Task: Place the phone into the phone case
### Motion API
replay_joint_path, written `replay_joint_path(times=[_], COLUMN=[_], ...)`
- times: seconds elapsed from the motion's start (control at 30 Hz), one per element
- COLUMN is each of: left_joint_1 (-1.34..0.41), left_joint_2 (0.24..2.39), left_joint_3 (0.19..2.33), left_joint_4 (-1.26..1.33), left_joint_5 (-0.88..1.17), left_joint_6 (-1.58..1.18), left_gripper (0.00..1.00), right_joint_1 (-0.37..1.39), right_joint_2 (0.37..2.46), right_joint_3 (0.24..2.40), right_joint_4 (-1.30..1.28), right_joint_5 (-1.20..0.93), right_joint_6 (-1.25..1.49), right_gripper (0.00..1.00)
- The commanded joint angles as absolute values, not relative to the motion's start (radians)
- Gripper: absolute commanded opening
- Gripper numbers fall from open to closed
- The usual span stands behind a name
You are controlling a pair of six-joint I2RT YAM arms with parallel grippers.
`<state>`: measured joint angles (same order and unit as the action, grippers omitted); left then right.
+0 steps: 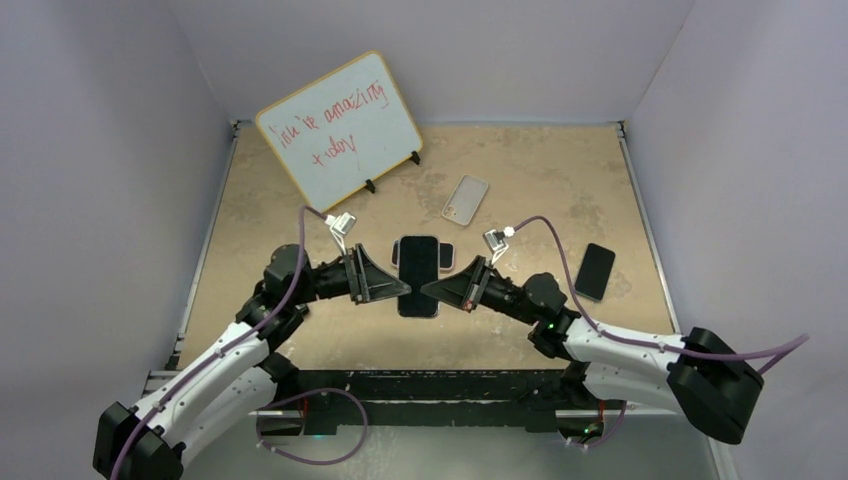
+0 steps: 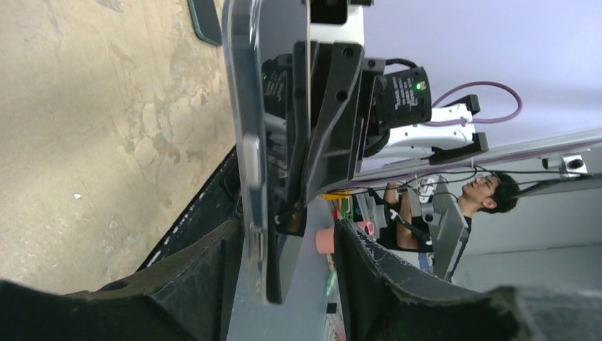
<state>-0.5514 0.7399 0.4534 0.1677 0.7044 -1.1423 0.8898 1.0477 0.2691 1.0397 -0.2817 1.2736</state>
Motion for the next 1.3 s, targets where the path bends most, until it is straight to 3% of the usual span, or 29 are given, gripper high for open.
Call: replay_joint_path(times=[0.0, 0.1, 0.27, 0.43, 0.63, 0.9, 1.1, 1.17, 1.27], left_joint_1=[-0.554, -0.553, -0.553, -0.554, -0.554, -0.553, -0.554, -0.554, -0.553], left_joint_2=[0.727, 0.737, 0.761, 0.751, 0.759, 0.765, 0.780, 0.783, 0.784], left_joint_3=[0.350, 0.308, 0.333, 0.416, 0.413, 0.428, 0.419, 0.408, 0.414], left_joint_4=[0.354, 0.439, 0.354, 0.107, 0.126, 0.170, 0.195, 0.221, 0.214], left_joint_5=[0.776, 0.788, 0.774, 0.709, 0.733, 0.826, 0.866, 0.872, 0.876], left_joint_6=[-1.229, -1.265, -1.197, -1.063, -1.033, -0.960, -0.958, -0.975, -0.970], left_gripper=[0.51, 0.41, 0.00, 0.00, 0.00, 0.00, 0.00, 0.00, 0.00], right_joint_1=[0.888, 0.888, 0.888, 0.888, 0.887, 0.841, 0.780, 0.776, 0.776], right_joint_2=[1.003, 1.024, 1.056, 1.072, 1.077, 1.030, 1.019, 1.033, 1.049], right_joint_3=[0.356, 0.379, 0.371, 0.373, 0.383, 0.443, 0.484, 0.487, 0.455], right_joint_4=[1.017, 1.010, 1.050, 1.016, 0.977, 0.813, 0.789, 0.795, 0.858], right_joint_5=[-0.162, -0.165, -0.156, -0.170, -0.194, -0.192, -0.233, -0.257, -0.283], right_joint_6=[1.213, 1.202, 1.207, 1.193, 1.181, 1.136, 1.100, 1.094, 1.107], right_gripper=[0.00, 0.00, 0.00, 0.00, 0.34, 0.42, 0.41, 0.31, 0.07])
